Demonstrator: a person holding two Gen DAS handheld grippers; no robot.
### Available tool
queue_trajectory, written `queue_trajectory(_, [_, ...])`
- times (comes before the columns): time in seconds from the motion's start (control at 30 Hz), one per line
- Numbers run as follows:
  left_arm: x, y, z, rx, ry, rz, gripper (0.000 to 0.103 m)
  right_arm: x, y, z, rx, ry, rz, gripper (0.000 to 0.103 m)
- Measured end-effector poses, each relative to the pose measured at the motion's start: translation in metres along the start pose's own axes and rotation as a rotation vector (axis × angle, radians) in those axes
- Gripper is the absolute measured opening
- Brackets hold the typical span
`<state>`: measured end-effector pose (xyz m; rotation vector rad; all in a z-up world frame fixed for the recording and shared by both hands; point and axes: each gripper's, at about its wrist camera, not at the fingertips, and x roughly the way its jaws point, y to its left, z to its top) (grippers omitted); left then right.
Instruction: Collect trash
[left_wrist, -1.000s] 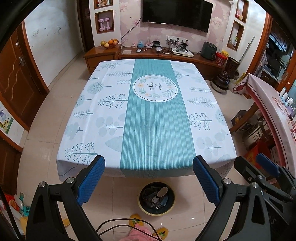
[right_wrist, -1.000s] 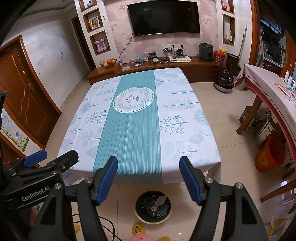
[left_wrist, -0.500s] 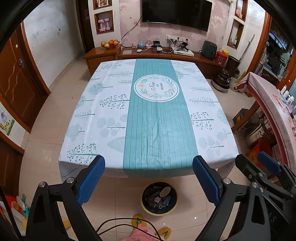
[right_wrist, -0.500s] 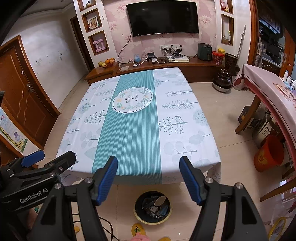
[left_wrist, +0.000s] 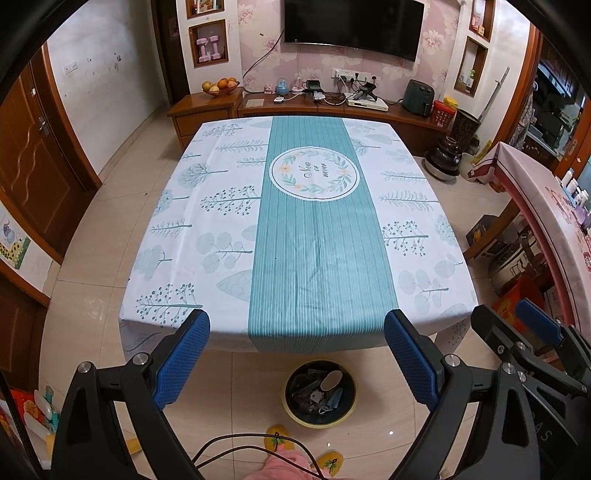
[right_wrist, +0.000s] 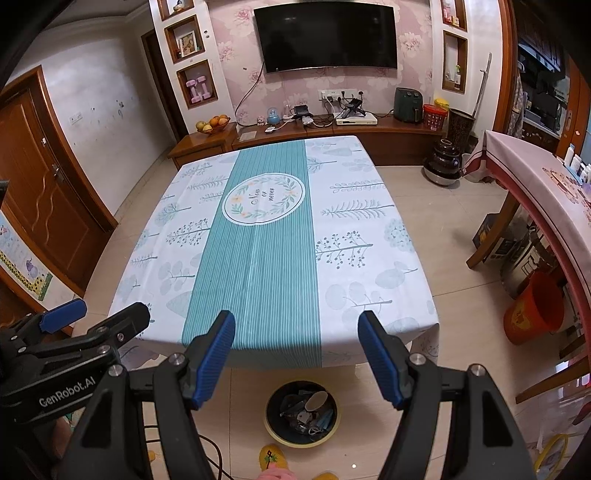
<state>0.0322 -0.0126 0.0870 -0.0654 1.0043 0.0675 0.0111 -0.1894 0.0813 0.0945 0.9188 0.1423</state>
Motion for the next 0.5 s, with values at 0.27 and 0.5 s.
queue_trajectory(0.27, [0.001,0.01,-0.008,0.009,0.004,0.004,0.094,-0.001,-0.001,0.0,0.004,0.002,-0.001,0.069])
queue_trajectory(0.5, [-0.002,0.014,-0.013,0.017,0.008,0.001,0.094,-0.001,-0.002,-0.001,0.002,0.003,0.001,0.069])
